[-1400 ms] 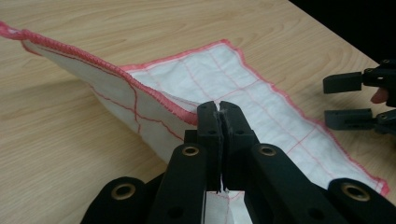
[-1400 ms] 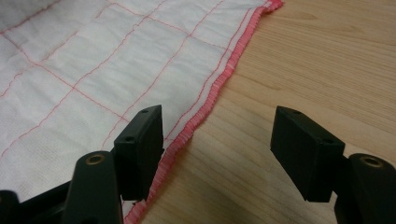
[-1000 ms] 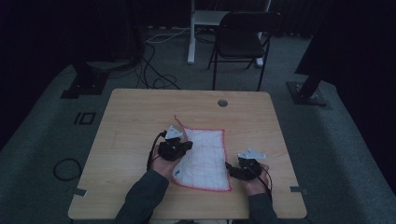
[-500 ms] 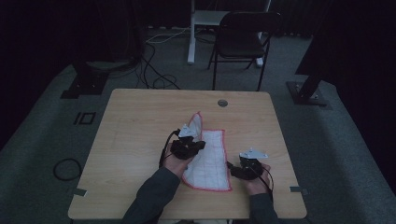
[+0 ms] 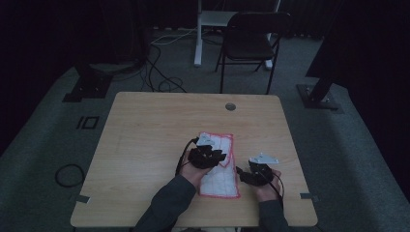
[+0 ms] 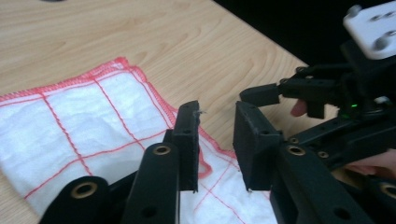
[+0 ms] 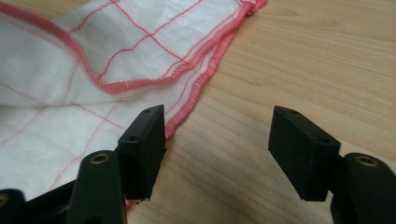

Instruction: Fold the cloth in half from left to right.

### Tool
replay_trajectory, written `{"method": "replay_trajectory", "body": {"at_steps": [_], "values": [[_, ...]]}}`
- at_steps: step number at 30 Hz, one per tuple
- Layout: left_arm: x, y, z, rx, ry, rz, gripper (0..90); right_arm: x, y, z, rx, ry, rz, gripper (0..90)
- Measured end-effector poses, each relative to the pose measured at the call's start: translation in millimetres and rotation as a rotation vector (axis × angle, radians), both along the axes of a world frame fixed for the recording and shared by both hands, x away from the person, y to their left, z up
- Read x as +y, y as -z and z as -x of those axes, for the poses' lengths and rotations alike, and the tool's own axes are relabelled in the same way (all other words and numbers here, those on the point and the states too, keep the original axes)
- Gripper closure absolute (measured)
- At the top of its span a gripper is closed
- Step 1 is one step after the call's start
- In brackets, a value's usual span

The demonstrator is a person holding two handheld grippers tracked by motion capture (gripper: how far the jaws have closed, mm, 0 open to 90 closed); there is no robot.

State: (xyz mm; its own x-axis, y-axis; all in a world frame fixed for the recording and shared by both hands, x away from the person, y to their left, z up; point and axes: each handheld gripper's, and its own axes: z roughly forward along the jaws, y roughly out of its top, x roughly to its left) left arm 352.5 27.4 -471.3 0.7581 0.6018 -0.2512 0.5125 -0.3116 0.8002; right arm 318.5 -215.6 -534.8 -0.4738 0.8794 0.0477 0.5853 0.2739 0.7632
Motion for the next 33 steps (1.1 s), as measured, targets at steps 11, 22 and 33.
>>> {"method": "replay_trajectory", "body": {"at_steps": [11,22,33], "values": [[42.8,-3.4,22.3,-0.028,-0.105,-0.026,65.2,8.7,-12.8,-14.3,-0.036,-0.019,-0.015,56.6],[68.3,2.1,54.2,-0.024,-0.169,-0.05,62.6,25.6,-15.5,-49.0,-0.039,-0.033,-0.008,67.7],[68.6,21.8,89.1,0.008,-0.14,-0.066,57.7,37.8,-10.8,-90.0,-0.01,0.007,0.021,64.5]]}}
